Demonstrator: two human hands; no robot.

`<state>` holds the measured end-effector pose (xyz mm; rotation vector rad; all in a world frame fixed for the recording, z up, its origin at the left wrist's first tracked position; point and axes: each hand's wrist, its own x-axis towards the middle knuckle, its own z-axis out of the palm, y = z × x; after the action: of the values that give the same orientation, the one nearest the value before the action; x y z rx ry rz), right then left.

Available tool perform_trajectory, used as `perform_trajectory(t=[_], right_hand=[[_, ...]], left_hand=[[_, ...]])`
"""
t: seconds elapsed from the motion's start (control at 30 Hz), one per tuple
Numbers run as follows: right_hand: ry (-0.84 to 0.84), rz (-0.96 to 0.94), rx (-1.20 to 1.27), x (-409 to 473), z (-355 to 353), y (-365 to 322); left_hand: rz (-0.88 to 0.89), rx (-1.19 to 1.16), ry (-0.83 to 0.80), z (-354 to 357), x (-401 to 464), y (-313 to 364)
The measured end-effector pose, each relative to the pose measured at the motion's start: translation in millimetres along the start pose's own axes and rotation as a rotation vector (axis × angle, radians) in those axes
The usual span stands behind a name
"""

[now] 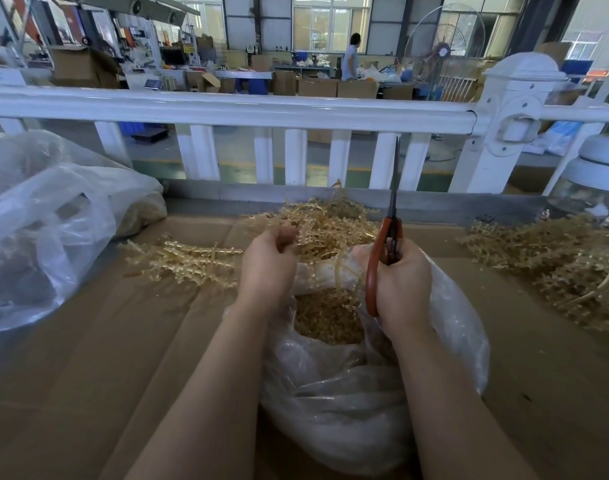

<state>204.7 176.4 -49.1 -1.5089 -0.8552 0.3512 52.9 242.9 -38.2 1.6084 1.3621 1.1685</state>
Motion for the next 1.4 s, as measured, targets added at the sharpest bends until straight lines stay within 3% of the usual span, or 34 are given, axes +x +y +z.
perform_trajectory(t=[0.1, 0.2, 0.3, 0.4, 0.47, 0.6, 0.73, 0.97, 1.2, 1.4], right_hand=[[-0.030, 0.001, 0.037, -2, -2, -3], [-0.159, -0.021, 0.223, -8, -6, -11], [-0.278, -0.027, 0.439, -13, -11, -19], [-0.321, -0.030, 0.539, -13, -13, -21], [-0.333, -0.024, 0.592, -12, -14, -20], [-0.383, -0.033, 0.713, -8, -17, -19], [-0.416, -0.046, 0.751, -6, -19, -19], [-0.402, -0.003, 0.731, -8, -15, -20], [-0.489, 0.011, 0.604, -8, -15, -21], [-0.475, 0.056, 0.581, -9, -14, -21]], left_hand=[[-0.019, 0.114, -0.092, -1, -1, 2], [-0.048, 0.215, -0.166, -1, -3, 7], [0.002, 0.352, -0.039, -5, -3, 17], [0.044, 0.313, 0.084, -13, -5, 26], [0.065, 0.244, -0.042, -18, -6, 32], [0.064, 0.163, -0.508, -21, -16, 47], [0.122, 0.017, -0.660, -16, -20, 51], [0.089, -0.249, -0.519, -23, -16, 47], [0.076, -0.306, -0.431, -24, -12, 41], [0.019, -0.275, -0.472, -23, -14, 41]])
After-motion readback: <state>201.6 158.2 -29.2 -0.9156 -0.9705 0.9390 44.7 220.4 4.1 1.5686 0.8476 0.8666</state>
